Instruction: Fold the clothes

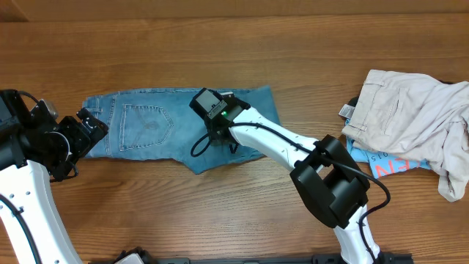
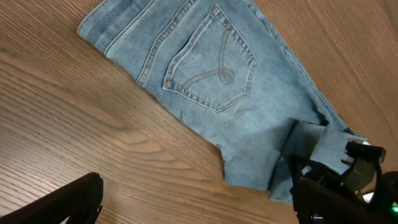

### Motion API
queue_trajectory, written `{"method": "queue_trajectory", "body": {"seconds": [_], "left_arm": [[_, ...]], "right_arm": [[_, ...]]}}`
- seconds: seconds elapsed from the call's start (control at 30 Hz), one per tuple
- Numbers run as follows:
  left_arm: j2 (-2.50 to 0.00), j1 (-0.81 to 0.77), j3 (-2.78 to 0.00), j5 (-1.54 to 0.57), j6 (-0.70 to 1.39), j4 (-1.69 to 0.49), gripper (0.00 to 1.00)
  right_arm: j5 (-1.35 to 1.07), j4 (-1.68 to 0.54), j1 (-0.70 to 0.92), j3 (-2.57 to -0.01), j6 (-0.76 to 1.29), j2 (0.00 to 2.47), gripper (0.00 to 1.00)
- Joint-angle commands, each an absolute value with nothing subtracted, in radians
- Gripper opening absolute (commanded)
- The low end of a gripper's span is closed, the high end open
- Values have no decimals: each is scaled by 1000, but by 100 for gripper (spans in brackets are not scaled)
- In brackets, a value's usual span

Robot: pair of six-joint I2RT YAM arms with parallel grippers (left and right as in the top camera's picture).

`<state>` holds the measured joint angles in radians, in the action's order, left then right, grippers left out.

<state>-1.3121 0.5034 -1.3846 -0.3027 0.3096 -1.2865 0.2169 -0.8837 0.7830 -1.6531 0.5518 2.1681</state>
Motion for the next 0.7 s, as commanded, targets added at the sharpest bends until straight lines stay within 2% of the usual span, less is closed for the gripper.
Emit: {"method": "queue_trajectory", "body": {"seconds": [0.0,0.13,0.3,0.67], "left_arm": [[-1315,497,-1389,-303,283,-1282,100],[-1315,497,-1389,-303,284,-1282,100],[-1315,497,-1389,-303,284,-1283,100],[-1315,497,-1389,-304,284,-1291,100]], "right_arm": [[236,-923,748,-1753,617,2172,4],[219,-963,739,-1799,695,2172,4],[58,-901,746,-1800,765,2172,4],[42,-802,786,-1799,941,2173,5]]}}
